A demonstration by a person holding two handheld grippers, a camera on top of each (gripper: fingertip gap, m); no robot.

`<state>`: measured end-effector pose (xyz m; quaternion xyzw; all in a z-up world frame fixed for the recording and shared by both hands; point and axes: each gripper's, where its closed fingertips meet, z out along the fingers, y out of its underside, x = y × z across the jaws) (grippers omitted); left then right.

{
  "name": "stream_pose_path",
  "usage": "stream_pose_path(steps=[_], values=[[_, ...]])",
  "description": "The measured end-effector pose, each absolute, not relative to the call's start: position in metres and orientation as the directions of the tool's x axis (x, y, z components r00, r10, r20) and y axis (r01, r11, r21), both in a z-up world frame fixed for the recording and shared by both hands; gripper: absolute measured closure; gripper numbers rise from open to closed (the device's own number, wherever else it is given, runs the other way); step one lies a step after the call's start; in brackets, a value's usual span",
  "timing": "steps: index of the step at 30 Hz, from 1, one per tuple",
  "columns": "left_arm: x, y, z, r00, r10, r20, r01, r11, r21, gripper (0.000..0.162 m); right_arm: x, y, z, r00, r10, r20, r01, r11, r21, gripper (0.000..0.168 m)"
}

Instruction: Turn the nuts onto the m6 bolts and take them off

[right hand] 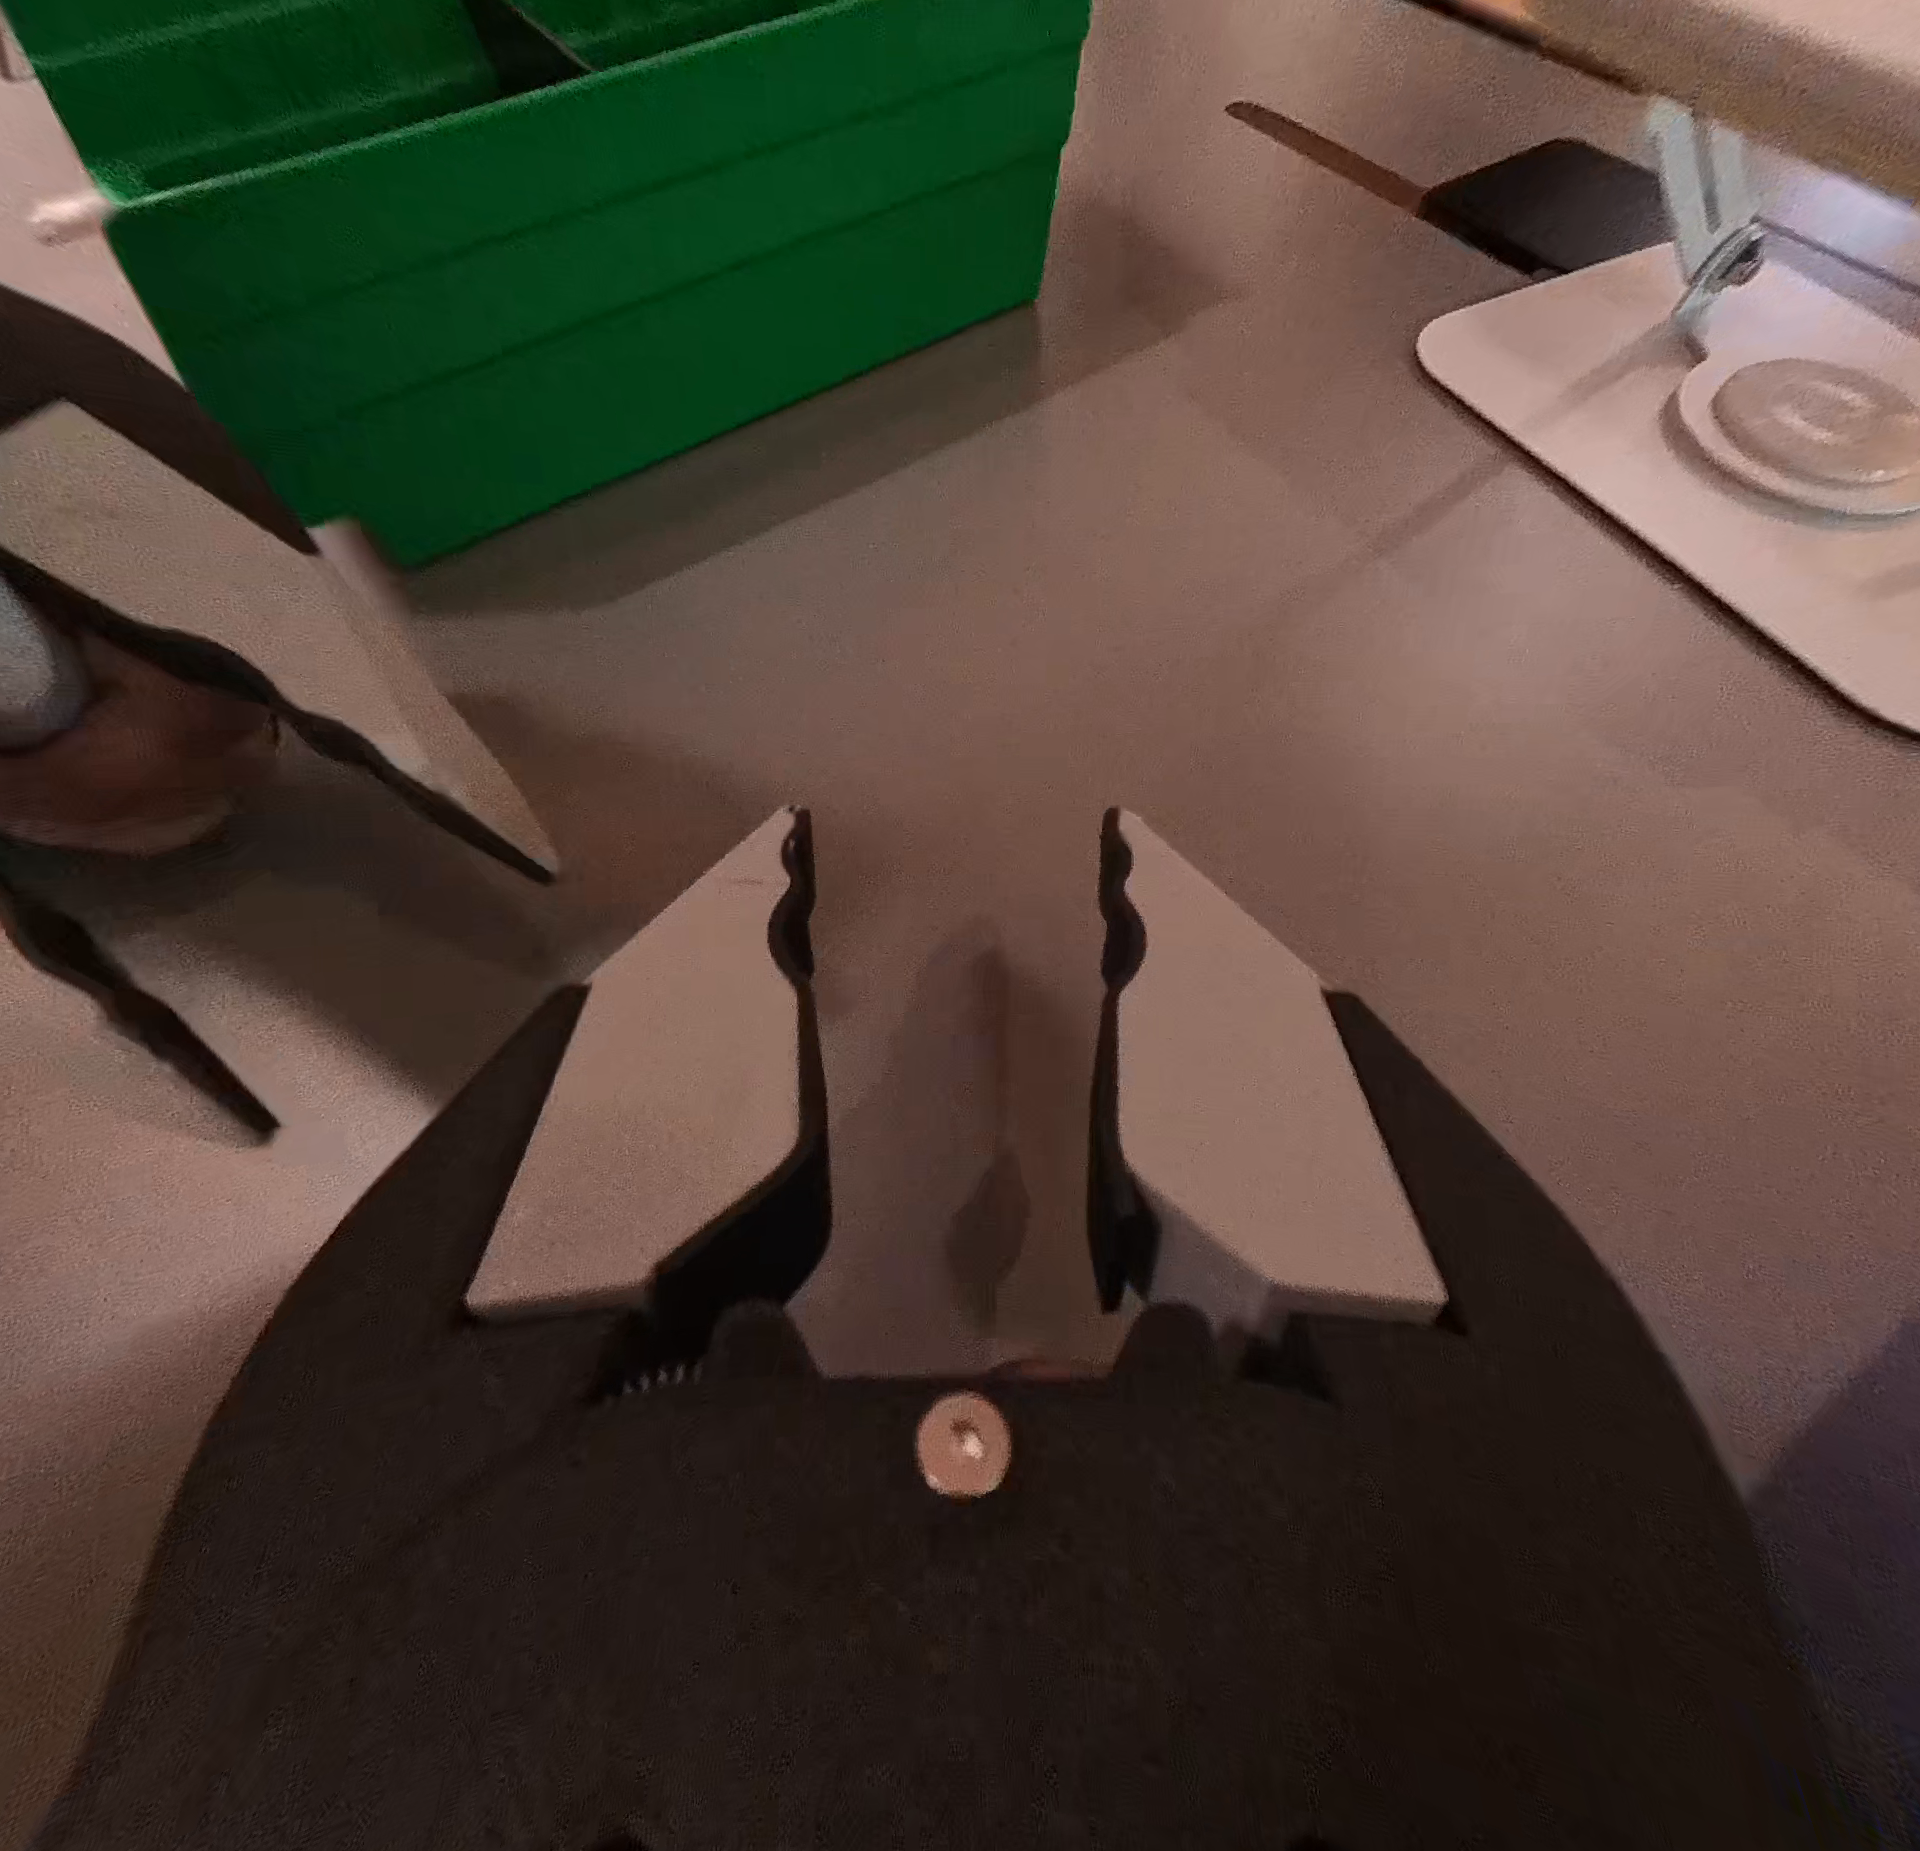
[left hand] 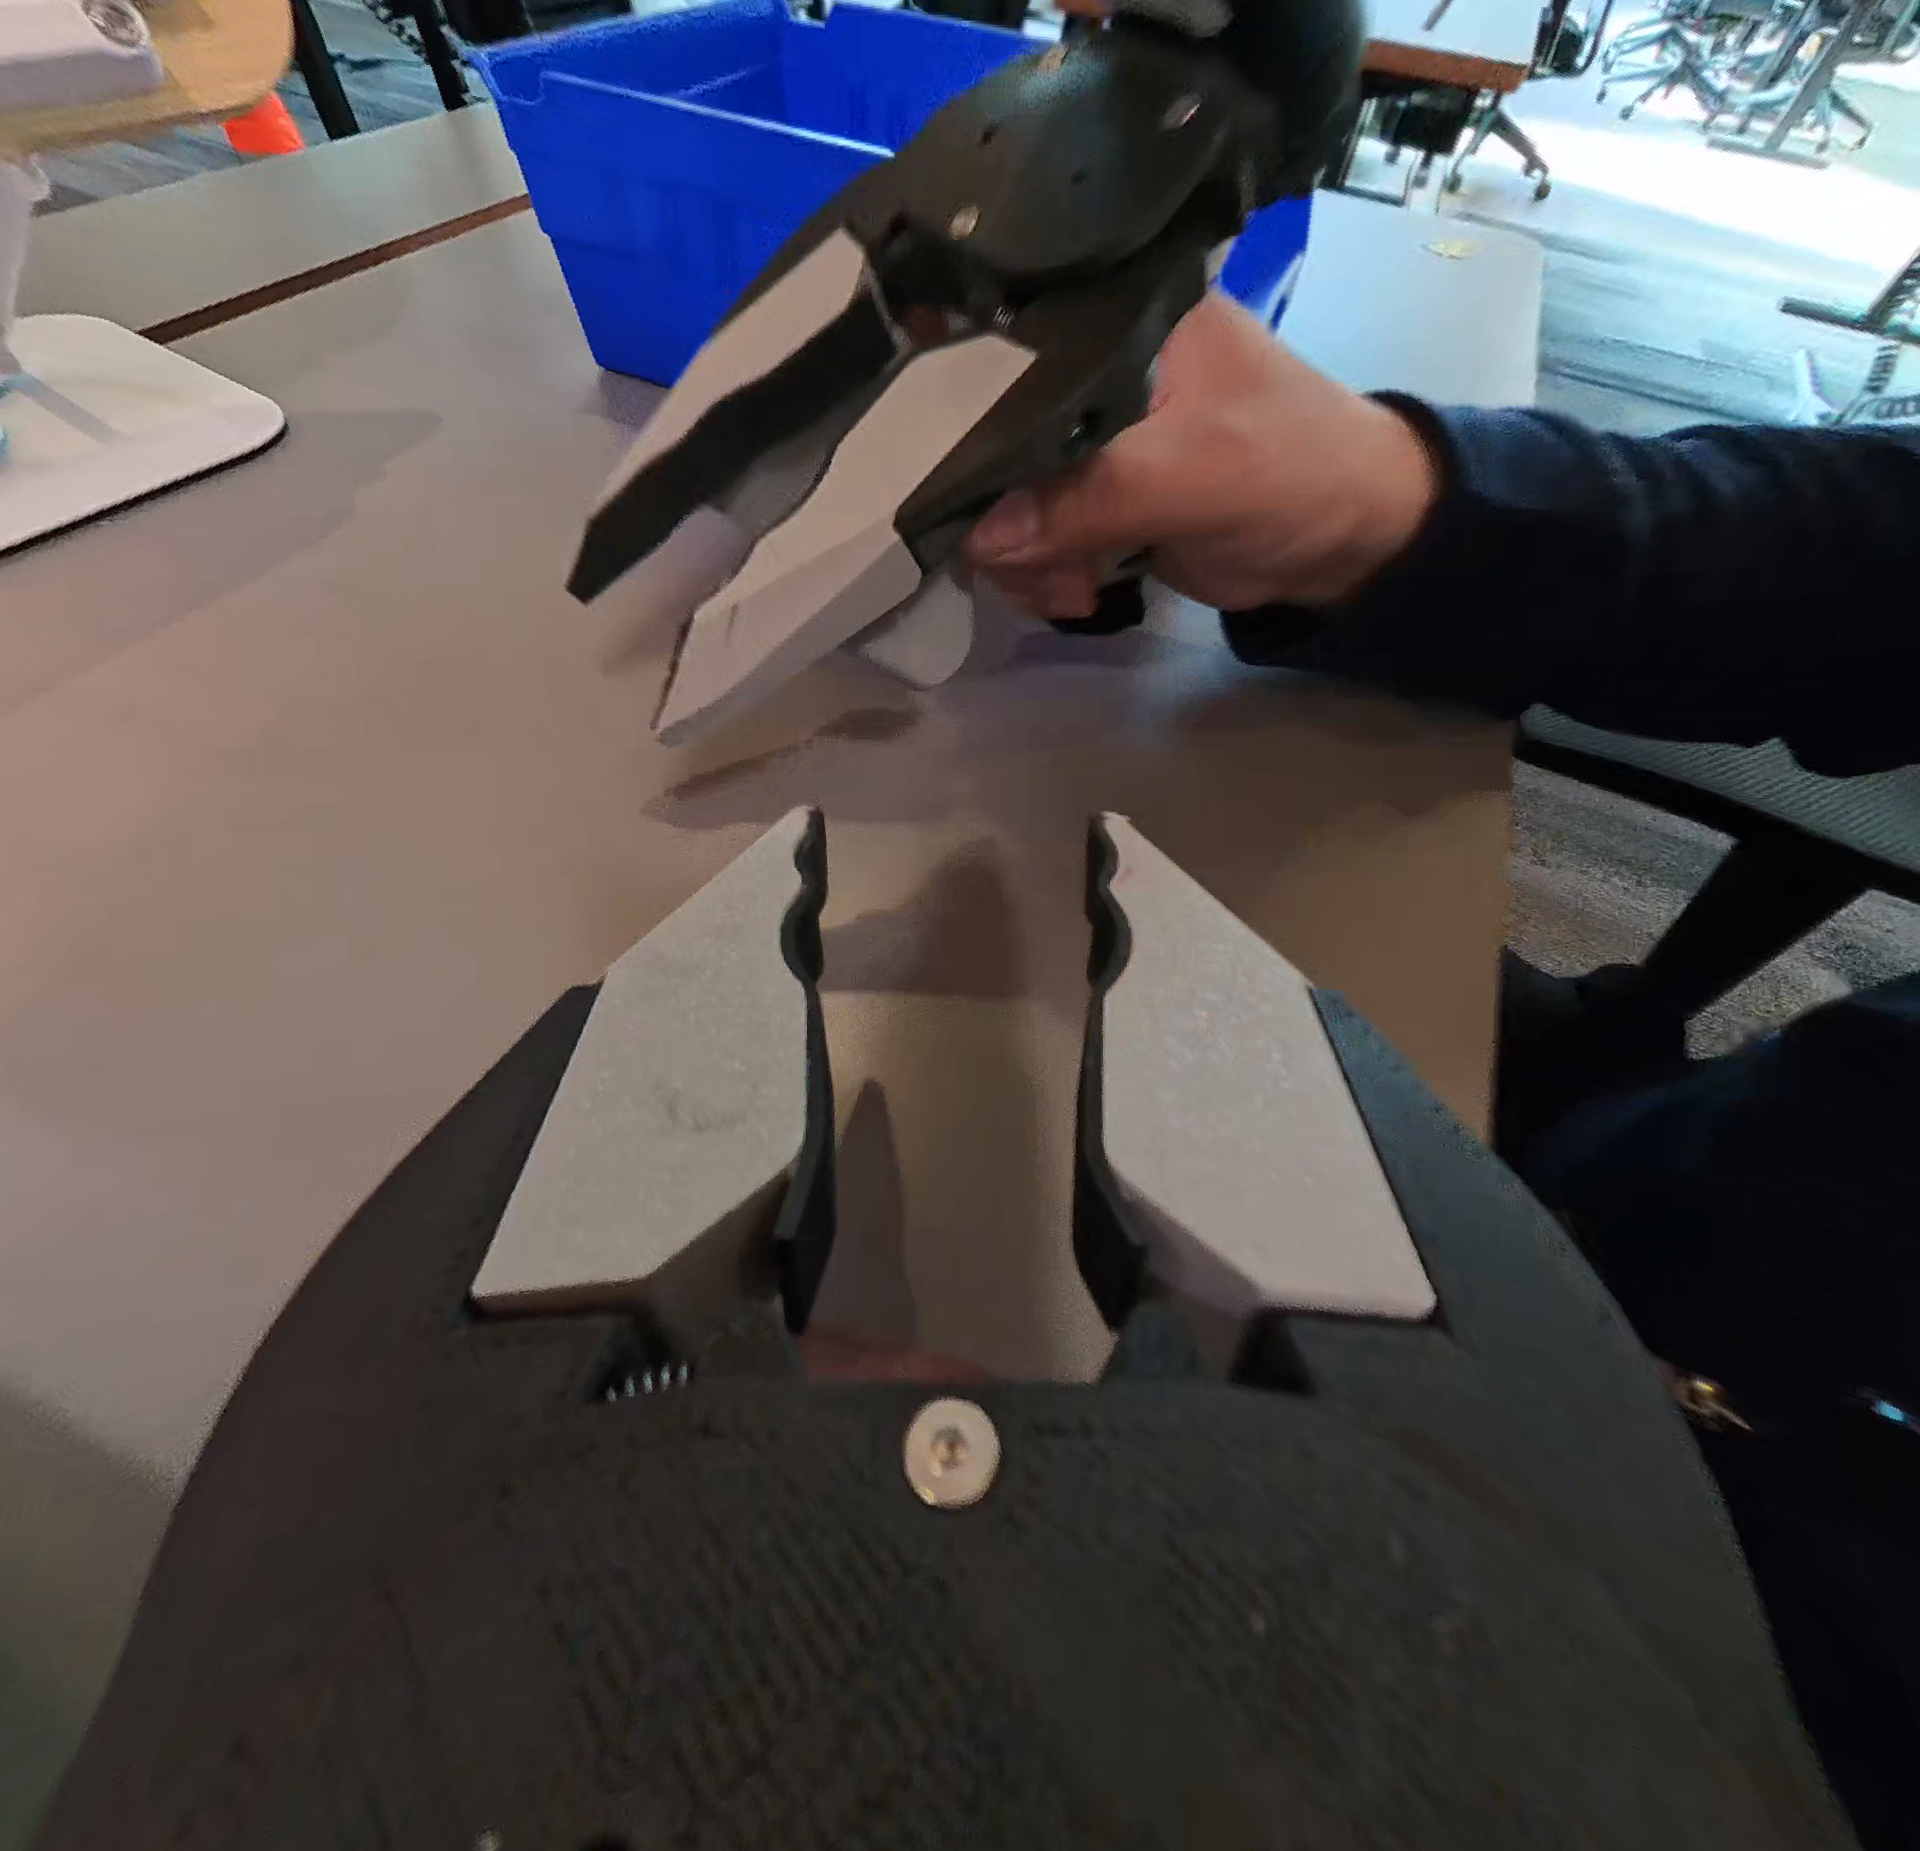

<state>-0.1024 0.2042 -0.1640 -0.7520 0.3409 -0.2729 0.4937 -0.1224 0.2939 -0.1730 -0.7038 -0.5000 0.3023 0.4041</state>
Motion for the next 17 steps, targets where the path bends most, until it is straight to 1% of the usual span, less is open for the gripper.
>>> stream_pose_path(steps=[1,3,6,8,10,13,15,17], values=[[-0.108,0.195,-0.156,0.627,-0.776,0.065,-0.247,-0.278,-0.928,0.113,-0.121,0.291,-0.176,0.299,0.954,-0.040,0.462,-0.181,-0.868,0.115],[-0.134,0.180,-0.127,0.660,-0.751,0.014,-0.253,-0.240,-0.937,0.115,-0.113,0.293,-0.177,0.312,0.950,-0.011,0.469,-0.164,-0.868,0.116],[-0.208,0.172,-0.077,0.759,-0.648,-0.068,-0.257,-0.201,-0.945,0.125,-0.104,0.298,-0.177,0.318,0.948,-0.003,0.469,-0.161,-0.869,0.116],[-0.259,0.175,-0.070,0.796,-0.599,-0.083,-0.299,-0.271,-0.915,0.130,-0.104,0.296,-0.173,0.312,0.950,-0.014,0.457,-0.163,-0.875,0.116],[-0.300,0.184,-0.092,0.810,-0.583,-0.069,-0.368,-0.413,-0.833,0.127,-0.106,0.294,-0.173,0.303,0.953,-0.017,0.456,-0.161,-0.876,0.116],[-0.335,0.202,-0.144,0.797,-0.602,-0.046,-0.477,-0.581,-0.659,0.129,-0.111,0.291,-0.181,0.291,0.957,-0.014,0.480,-0.158,-0.863,0.116],[-0.334,0.205,-0.172,0.764,-0.645,0.016,-0.524,-0.635,-0.567,0.131,-0.112,0.292,-0.186,0.292,0.956,-0.002,0.494,-0.153,-0.856,0.116],[-0.336,0.210,-0.190,0.738,-0.674,-0.024,-0.598,-0.637,-0.487,0.130,-0.111,0.292,-0.187,0.295,0.955,-0.002,0.496,-0.155,-0.854,0.116]])
